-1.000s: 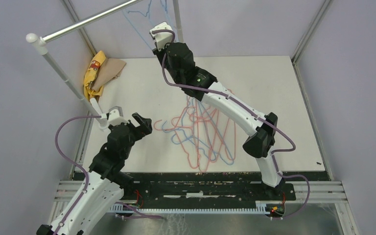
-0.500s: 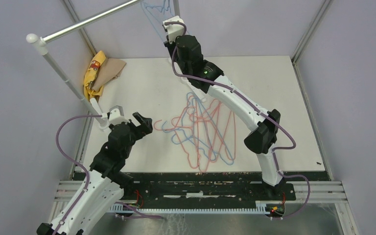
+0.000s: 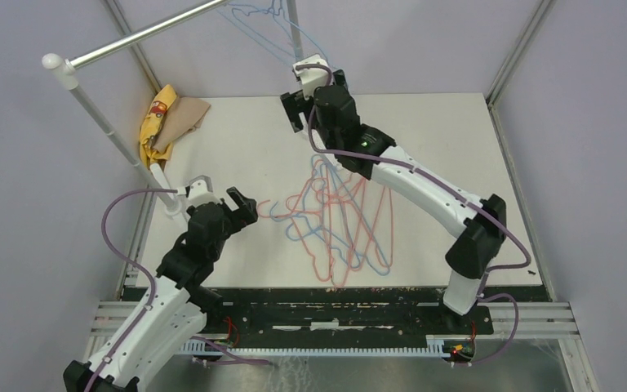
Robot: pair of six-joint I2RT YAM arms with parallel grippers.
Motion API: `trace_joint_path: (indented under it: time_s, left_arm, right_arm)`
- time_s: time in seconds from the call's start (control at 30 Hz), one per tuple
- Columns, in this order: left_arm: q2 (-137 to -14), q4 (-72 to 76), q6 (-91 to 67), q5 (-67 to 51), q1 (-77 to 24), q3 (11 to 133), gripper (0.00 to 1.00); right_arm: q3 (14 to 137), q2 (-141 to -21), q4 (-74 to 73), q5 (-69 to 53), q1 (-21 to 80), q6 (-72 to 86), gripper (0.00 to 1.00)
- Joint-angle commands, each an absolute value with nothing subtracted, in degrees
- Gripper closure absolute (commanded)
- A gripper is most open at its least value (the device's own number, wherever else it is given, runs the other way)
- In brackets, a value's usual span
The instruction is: Organize the hangers
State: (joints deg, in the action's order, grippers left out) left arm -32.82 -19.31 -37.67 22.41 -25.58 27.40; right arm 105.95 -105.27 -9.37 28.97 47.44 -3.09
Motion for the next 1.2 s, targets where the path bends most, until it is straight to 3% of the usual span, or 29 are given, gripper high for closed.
trace_joint_path:
  time_s: [0.0,0.33,0.4,0.57,0.83,1.17]
  left_arm:
    - [-35.69,-14.70,-39.19,23.24,-25.76,26.97,0.01]
    - [-44.21,-7.82,-39.30,20.47,-25.78,25.49,0.01]
    - [-45.90,-6.86,-38.96,20.06,-25.72,25.39,0.01]
    - [-50.32,-4.20,-38.29,20.09,-25.71,24.72,0.01]
    - [-54.63,-1.56,-38.94,18.48,-25.76,23.94,0.01]
    - [-54.87,-0.67,-39.37,17.25,-25.81,22.91,0.01]
  right_arm:
    - [97.98,-94.01,-4.11,32.08,47.98,-2.15,0.00]
    - [70.40,-77.88,-11.01,34.50,48.12,7.61,0.01]
    - [65.57,-76.02,-13.86,34.05,48.11,10.53,0.06]
    - [55.84,-74.50,-15.73,32.82,48.09,17.13,0.33]
    - [52.75,-82.97,-12.10,22.77,48.08,22.55,0.36]
    - [54.94,-94.02,-7.26,18.26,47.24,26.08,0.51]
